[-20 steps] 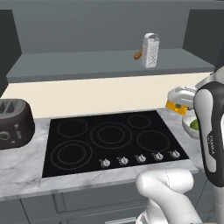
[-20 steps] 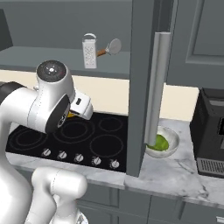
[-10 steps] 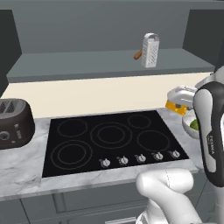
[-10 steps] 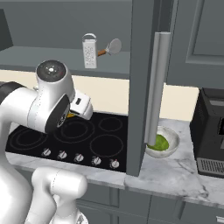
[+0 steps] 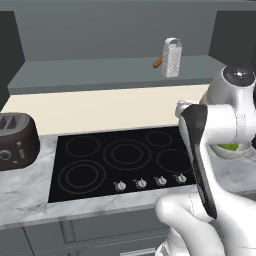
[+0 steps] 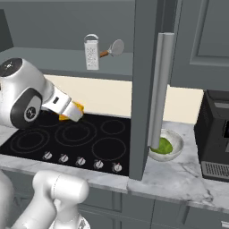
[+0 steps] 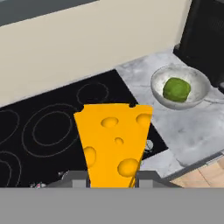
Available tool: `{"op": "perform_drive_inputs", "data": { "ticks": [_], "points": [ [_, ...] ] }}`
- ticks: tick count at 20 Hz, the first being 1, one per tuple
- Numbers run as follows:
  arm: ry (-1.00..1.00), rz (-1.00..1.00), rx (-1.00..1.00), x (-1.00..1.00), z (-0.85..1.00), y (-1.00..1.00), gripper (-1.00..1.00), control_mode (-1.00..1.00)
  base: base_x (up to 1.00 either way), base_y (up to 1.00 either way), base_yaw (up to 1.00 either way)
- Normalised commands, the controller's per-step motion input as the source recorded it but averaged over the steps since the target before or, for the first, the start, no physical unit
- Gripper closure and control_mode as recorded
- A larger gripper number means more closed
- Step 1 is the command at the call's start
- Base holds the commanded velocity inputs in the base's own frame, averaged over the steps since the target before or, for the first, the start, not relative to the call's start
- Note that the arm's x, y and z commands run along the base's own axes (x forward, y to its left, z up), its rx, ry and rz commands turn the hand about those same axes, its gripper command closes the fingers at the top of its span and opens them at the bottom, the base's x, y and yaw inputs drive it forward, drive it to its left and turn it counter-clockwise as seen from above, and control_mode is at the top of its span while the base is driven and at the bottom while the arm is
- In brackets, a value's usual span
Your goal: Pick the cheese from the fridge and the cheese grater from the cabinet and place them next to the salad bowl.
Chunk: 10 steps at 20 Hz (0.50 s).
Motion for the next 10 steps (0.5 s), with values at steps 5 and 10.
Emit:
{"op": "perform_drive_inputs", "data": {
  "ticks": [5, 10],
  "points": [
    [0.24, -0.58, -0.17, 0.10, -0.19, 0.05, 1.00, -1.00, 0.00, 0.00, 0.00],
    [0.31, -0.56, -0.03, 0.00, -0.29, -0.24, 1.00, -1.00, 0.00, 0.00, 0.00]
  ]
}}
